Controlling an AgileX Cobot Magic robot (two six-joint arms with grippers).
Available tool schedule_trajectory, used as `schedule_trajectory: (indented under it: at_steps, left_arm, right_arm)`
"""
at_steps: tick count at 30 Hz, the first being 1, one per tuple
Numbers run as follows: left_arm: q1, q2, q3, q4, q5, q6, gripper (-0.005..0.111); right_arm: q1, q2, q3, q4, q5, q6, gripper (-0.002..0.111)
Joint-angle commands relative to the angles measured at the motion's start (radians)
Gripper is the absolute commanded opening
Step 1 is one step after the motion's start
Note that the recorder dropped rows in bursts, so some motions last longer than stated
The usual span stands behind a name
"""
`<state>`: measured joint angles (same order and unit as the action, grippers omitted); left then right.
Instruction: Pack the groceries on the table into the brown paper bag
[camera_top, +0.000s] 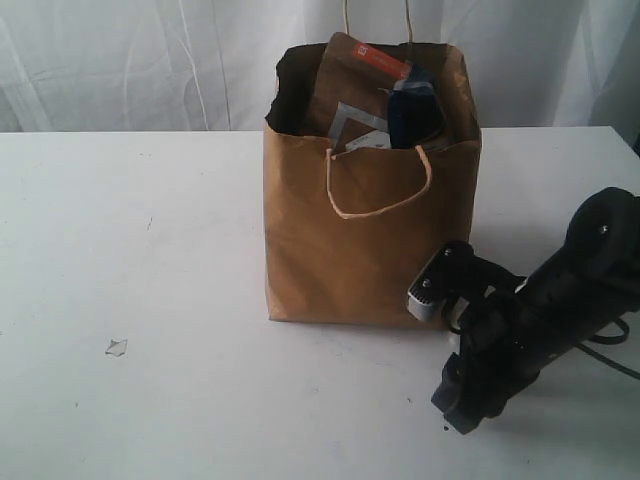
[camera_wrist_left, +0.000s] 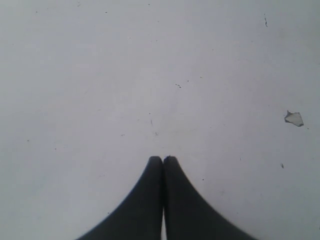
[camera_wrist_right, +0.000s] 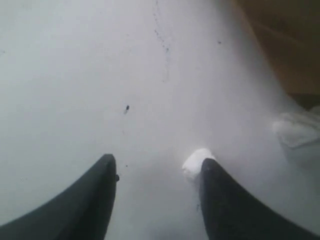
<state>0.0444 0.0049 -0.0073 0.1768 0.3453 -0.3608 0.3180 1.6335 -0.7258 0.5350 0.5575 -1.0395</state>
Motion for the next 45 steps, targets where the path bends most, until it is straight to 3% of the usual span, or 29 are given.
schedule_trajectory:
  at_steps: [1, 18, 30, 39, 45]
  left_arm:
    - [0.003, -0.005, 0.007, 0.000, 0.039, -0.001, 0.000]
    - [0.003, -0.005, 0.007, 0.000, 0.039, -0.001, 0.000]
    - [0.003, -0.005, 0.007, 0.000, 0.039, -0.001, 0.000]
    - [0.003, -0.005, 0.007, 0.000, 0.039, -0.001, 0.000]
    - [0.003, -0.005, 0.007, 0.000, 0.039, -0.001, 0.000]
  right_arm:
    - [0.001, 0.019, 0.006, -0.025, -0.028, -0.010, 0.048]
    - [0.001, 0.033, 0.006, -0.046, -0.050, -0.003, 0.028]
    - [0.001, 0.033, 0.006, -0.189, 0.009, 0.241, 0.007]
    - [-0.001, 0.018, 0.002, -0.220, 0.024, 0.311, 0.007]
    - [-0.043, 0.003, -0.040, -0.220, 0.128, 0.348, 0.007]
